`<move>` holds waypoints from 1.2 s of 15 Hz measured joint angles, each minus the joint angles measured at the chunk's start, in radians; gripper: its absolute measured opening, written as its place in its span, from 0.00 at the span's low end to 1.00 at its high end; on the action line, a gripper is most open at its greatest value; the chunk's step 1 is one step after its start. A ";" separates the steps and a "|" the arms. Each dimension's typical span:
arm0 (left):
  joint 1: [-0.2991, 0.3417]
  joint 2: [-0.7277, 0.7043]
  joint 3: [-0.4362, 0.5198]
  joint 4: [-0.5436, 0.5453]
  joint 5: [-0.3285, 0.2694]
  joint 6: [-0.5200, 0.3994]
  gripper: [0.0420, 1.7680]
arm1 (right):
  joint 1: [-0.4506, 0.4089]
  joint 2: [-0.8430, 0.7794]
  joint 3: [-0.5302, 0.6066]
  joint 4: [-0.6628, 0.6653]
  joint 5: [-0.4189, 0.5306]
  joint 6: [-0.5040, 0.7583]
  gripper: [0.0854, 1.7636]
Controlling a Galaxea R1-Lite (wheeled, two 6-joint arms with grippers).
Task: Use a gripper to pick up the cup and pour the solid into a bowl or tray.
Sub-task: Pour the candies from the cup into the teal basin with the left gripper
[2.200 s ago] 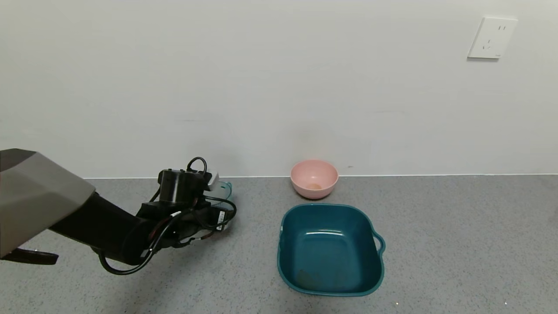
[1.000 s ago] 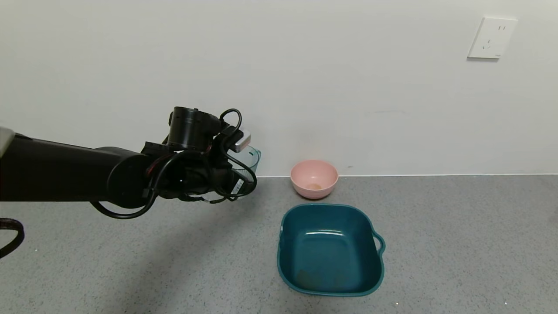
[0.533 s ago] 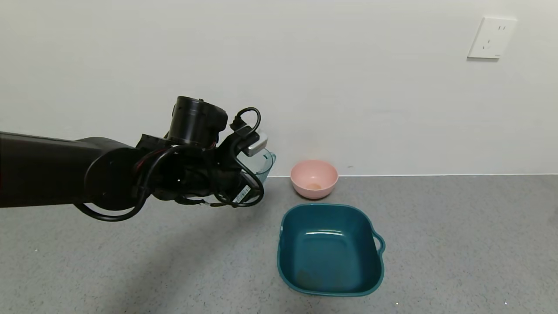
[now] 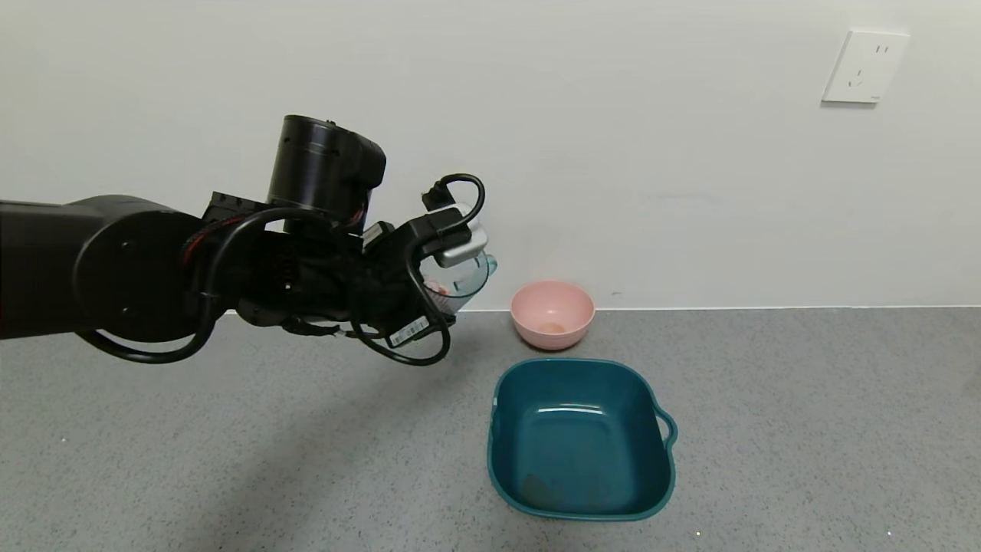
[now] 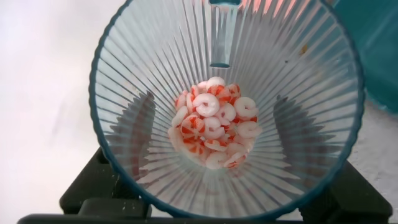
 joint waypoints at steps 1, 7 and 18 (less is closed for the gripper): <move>-0.001 -0.003 -0.002 0.000 0.017 0.050 0.73 | 0.000 0.000 0.000 0.000 0.000 0.000 0.97; -0.076 -0.013 -0.010 -0.009 0.231 0.263 0.73 | 0.000 0.000 0.000 0.000 0.000 0.000 0.97; -0.275 0.040 0.013 -0.004 0.490 0.403 0.73 | 0.000 0.000 0.000 0.000 0.000 0.000 0.97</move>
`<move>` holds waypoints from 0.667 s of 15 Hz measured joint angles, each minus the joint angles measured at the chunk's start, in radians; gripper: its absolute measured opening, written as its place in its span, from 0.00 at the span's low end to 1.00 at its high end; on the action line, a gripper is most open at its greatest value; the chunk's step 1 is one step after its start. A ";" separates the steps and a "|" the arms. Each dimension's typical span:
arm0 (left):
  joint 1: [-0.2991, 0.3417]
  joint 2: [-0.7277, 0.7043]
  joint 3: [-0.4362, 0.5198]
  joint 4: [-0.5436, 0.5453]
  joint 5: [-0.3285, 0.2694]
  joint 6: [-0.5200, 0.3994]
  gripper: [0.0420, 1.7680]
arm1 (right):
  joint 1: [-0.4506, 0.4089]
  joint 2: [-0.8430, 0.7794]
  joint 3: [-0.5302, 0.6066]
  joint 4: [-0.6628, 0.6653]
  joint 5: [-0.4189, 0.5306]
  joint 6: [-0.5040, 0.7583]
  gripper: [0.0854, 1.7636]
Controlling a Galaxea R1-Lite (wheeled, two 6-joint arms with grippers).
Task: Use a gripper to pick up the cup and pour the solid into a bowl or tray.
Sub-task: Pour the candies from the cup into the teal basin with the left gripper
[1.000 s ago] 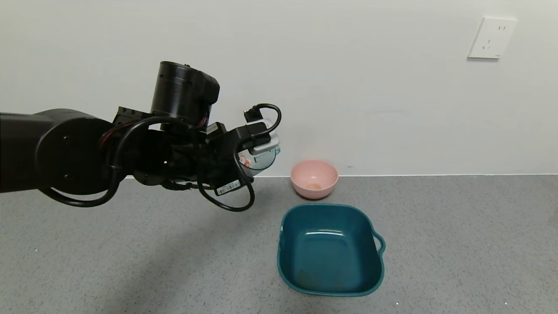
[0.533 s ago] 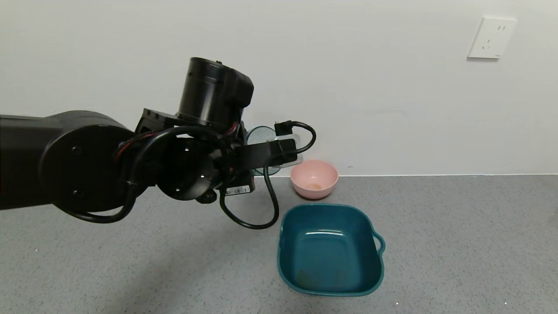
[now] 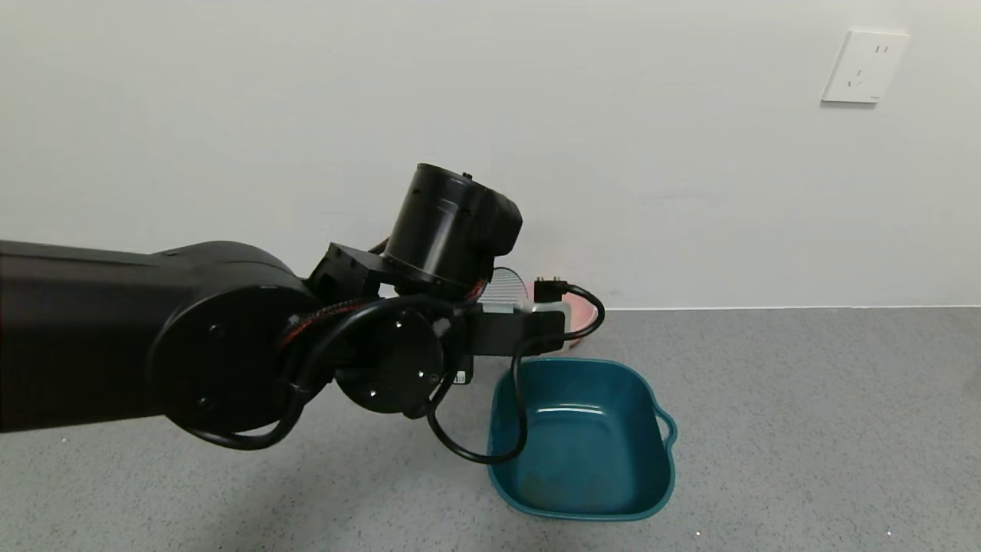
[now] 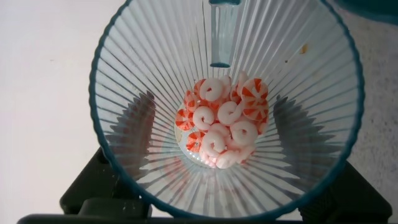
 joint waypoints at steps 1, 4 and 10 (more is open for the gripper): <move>-0.015 0.002 0.011 -0.002 0.029 0.014 0.73 | 0.000 0.000 0.000 0.000 0.000 0.000 0.97; -0.049 0.016 0.020 -0.006 0.087 0.075 0.73 | 0.000 0.000 0.000 0.000 0.000 0.000 0.97; -0.112 0.059 0.023 -0.009 0.262 0.156 0.73 | 0.000 0.000 0.000 0.000 0.000 0.000 0.97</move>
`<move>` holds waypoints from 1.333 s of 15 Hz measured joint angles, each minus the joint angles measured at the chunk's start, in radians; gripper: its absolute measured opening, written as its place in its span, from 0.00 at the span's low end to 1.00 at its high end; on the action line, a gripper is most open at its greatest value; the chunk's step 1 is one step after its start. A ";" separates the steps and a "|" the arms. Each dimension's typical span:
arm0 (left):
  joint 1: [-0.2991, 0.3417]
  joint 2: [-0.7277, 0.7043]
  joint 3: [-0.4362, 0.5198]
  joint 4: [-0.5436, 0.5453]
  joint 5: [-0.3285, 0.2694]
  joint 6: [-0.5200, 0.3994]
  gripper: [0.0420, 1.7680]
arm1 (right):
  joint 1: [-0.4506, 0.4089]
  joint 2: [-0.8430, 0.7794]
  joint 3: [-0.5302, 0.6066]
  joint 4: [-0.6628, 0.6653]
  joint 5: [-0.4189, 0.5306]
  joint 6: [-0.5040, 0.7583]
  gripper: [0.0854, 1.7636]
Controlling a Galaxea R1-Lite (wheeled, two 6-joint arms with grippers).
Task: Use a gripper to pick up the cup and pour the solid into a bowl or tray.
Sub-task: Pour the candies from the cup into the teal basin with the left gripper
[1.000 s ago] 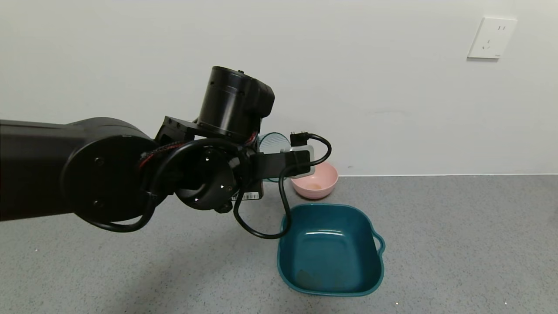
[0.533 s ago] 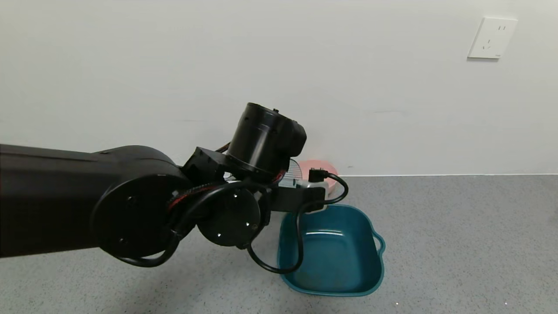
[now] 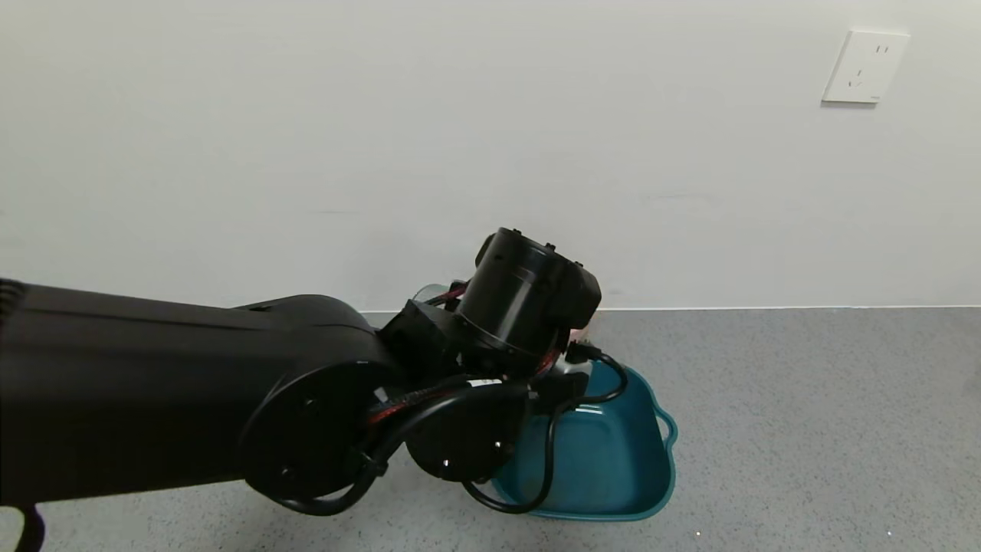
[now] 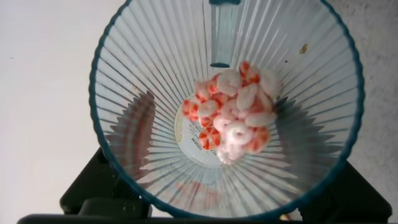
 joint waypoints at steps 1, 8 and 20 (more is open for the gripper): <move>-0.012 0.011 -0.003 0.000 0.027 0.006 0.73 | 0.000 0.000 0.000 0.000 0.000 0.000 0.97; -0.081 0.091 -0.022 -0.004 0.120 0.041 0.73 | 0.000 0.000 0.000 0.000 0.000 0.000 0.97; -0.134 0.176 -0.071 -0.002 0.304 0.151 0.73 | 0.000 0.000 0.000 0.000 0.000 0.000 0.97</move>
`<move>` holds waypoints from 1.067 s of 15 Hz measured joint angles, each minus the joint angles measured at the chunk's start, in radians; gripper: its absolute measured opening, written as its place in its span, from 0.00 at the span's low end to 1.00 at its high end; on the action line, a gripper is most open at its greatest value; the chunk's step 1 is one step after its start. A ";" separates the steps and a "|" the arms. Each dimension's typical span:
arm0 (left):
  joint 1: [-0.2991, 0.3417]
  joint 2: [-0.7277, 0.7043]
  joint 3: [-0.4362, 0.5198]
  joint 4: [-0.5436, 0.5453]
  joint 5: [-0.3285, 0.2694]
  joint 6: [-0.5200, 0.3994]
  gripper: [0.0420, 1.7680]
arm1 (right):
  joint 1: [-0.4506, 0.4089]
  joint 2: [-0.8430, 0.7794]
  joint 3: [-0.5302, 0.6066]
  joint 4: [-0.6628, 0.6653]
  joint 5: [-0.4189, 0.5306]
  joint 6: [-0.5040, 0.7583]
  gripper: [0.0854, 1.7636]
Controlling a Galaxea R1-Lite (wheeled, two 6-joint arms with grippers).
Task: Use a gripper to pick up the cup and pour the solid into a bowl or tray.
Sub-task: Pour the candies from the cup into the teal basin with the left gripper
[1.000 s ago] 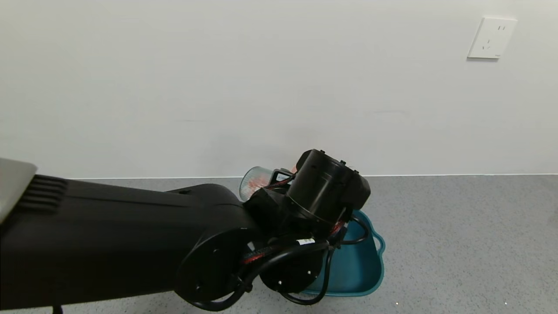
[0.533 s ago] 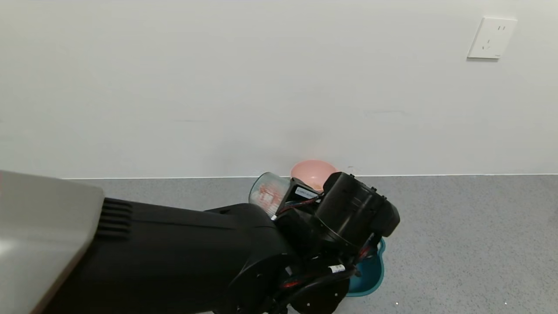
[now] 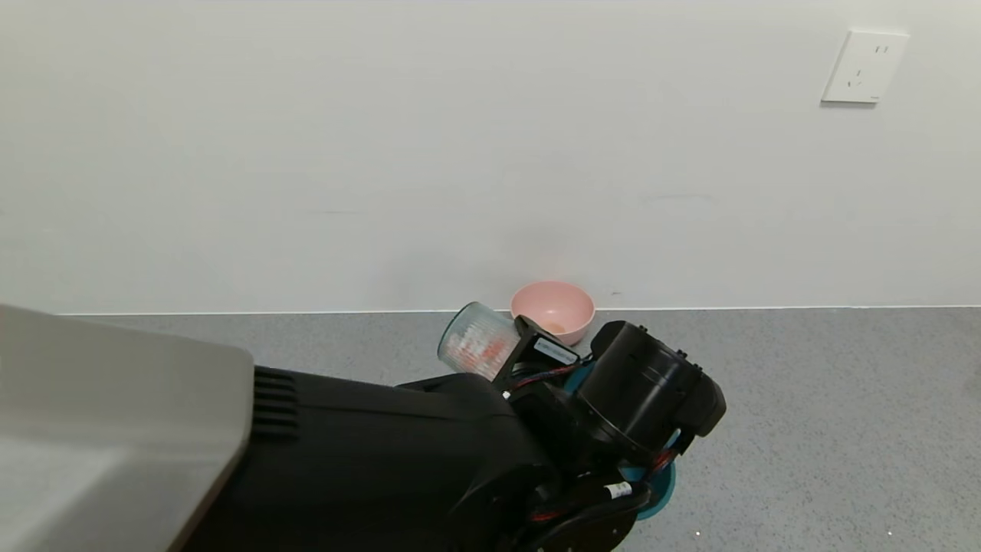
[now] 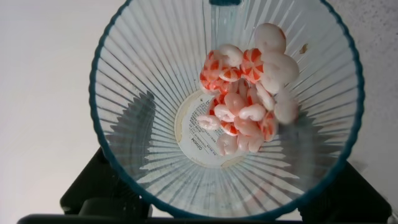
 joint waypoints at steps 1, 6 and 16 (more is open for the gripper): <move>-0.003 0.007 -0.007 0.000 0.020 0.009 0.73 | 0.000 0.000 0.000 0.000 0.000 0.000 0.97; -0.014 0.060 -0.047 -0.001 0.132 0.017 0.73 | 0.000 0.000 0.000 0.000 0.000 0.000 0.97; -0.034 0.103 -0.064 0.011 0.246 0.055 0.73 | 0.000 0.000 0.000 0.000 0.000 0.000 0.97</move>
